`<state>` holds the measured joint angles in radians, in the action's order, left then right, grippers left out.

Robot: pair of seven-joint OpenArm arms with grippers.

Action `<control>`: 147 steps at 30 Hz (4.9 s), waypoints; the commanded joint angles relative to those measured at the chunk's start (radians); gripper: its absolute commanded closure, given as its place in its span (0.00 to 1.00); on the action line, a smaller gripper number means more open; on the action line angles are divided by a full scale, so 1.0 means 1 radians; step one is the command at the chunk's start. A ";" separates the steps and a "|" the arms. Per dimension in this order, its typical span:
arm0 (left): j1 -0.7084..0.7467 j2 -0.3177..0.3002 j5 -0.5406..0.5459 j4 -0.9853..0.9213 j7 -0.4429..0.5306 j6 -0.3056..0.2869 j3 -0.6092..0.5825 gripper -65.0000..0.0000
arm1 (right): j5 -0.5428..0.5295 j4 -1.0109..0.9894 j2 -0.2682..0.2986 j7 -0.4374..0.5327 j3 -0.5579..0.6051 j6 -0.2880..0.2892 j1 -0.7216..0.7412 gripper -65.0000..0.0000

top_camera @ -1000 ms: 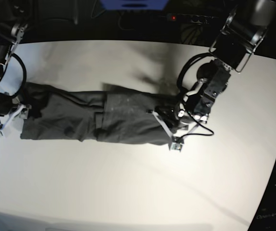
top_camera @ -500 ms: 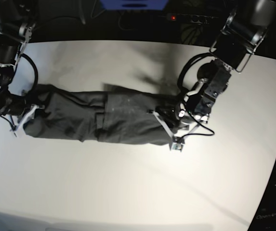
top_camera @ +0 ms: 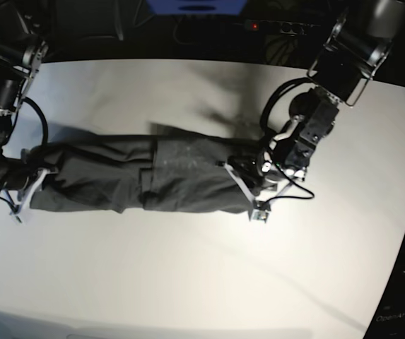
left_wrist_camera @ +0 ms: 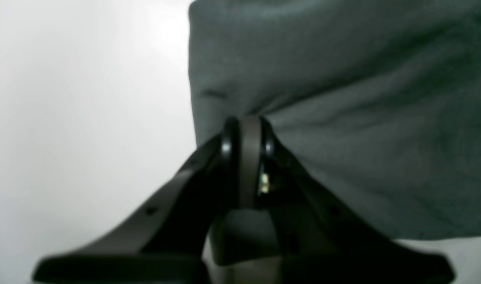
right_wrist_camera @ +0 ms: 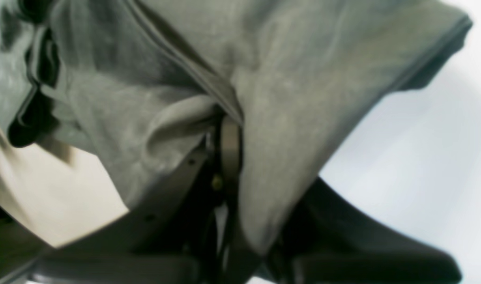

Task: Fold the T-shirt properly
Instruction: 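Lift the shirt end with the right gripper and fold it toward the left gripper, then open the left gripper and withdraw it from the shirt bundle, then press the right gripper down onto the folded grey bundle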

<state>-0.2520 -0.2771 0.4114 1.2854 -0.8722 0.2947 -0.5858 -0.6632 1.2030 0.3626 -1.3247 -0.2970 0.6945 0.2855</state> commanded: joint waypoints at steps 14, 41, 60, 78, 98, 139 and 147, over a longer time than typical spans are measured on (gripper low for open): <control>0.066 -0.035 -0.018 -0.054 -0.246 0.054 -0.012 0.95 | -0.010 0.285 -0.185 -0.072 0.103 0.004 -0.033 0.99; 0.073 -0.034 -0.016 -0.054 -0.246 0.054 -0.015 0.95 | -0.007 0.278 -0.238 0.057 0.786 0.004 0.047 0.99; 0.073 -0.007 -0.021 -0.054 -0.246 0.054 -0.013 0.95 | 0.517 0.182 -0.228 0.040 0.798 0.004 0.067 0.99; 0.090 -0.015 -0.024 0.239 -0.325 0.053 0.108 0.95 | 0.745 0.163 -0.313 0.041 0.798 0.004 0.042 0.99; 0.033 0.002 -0.184 0.207 -0.267 0.050 0.177 0.95 | 0.745 0.165 -0.305 0.049 0.798 0.004 0.037 0.99; 0.194 -0.058 -0.190 0.218 -0.101 -0.140 0.373 0.95 | 0.748 0.166 -0.311 0.004 0.801 0.004 0.093 0.99; 0.173 -0.015 -0.193 0.218 -0.100 -0.203 0.369 0.95 | 0.854 0.235 -0.327 -0.006 0.841 0.004 0.060 0.99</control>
<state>-0.0612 -0.2935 0.2085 1.4933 -0.9703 0.0971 -0.2184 0.1844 1.4178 0.0463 -1.3277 0.5468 0.6975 0.3191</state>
